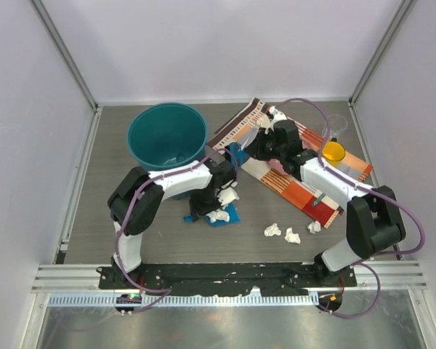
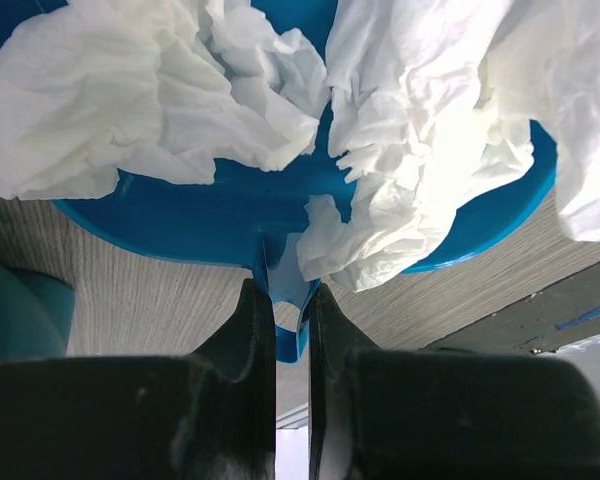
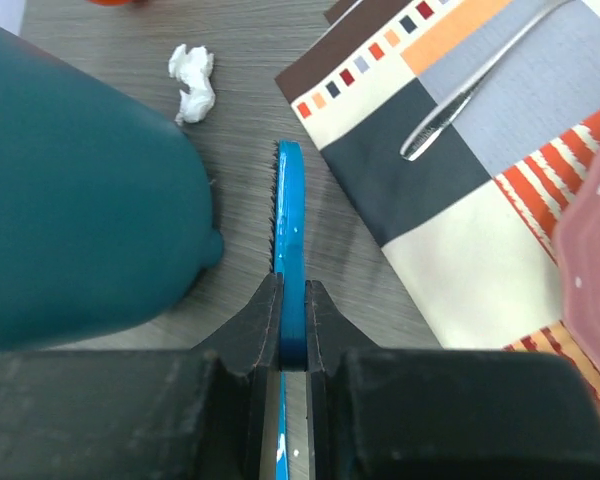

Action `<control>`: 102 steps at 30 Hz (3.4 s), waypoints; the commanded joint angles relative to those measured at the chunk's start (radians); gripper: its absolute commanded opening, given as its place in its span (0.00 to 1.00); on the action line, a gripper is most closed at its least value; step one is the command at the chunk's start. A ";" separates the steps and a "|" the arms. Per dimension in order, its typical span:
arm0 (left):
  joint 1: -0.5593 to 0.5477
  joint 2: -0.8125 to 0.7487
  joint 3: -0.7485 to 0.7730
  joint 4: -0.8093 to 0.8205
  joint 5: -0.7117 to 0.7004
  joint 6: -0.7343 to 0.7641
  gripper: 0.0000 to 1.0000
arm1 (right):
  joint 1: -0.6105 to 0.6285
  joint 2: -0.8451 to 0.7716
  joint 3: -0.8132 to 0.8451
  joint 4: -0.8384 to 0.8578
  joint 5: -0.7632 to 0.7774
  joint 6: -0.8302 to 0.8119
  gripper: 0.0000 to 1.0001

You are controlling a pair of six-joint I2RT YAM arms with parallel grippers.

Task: Sweep away the paper scraps from the table

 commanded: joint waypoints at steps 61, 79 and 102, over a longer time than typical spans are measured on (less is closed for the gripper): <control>0.055 -0.015 0.026 0.014 -0.059 -0.002 0.00 | 0.018 -0.185 -0.356 0.197 -0.173 0.228 0.01; 0.056 -0.067 0.014 0.056 0.013 0.009 0.00 | 0.012 -0.343 -0.185 -0.177 -0.023 0.080 0.01; 0.056 0.007 0.037 0.060 -0.061 0.010 0.00 | -0.010 -0.165 -0.163 0.011 0.027 0.007 0.01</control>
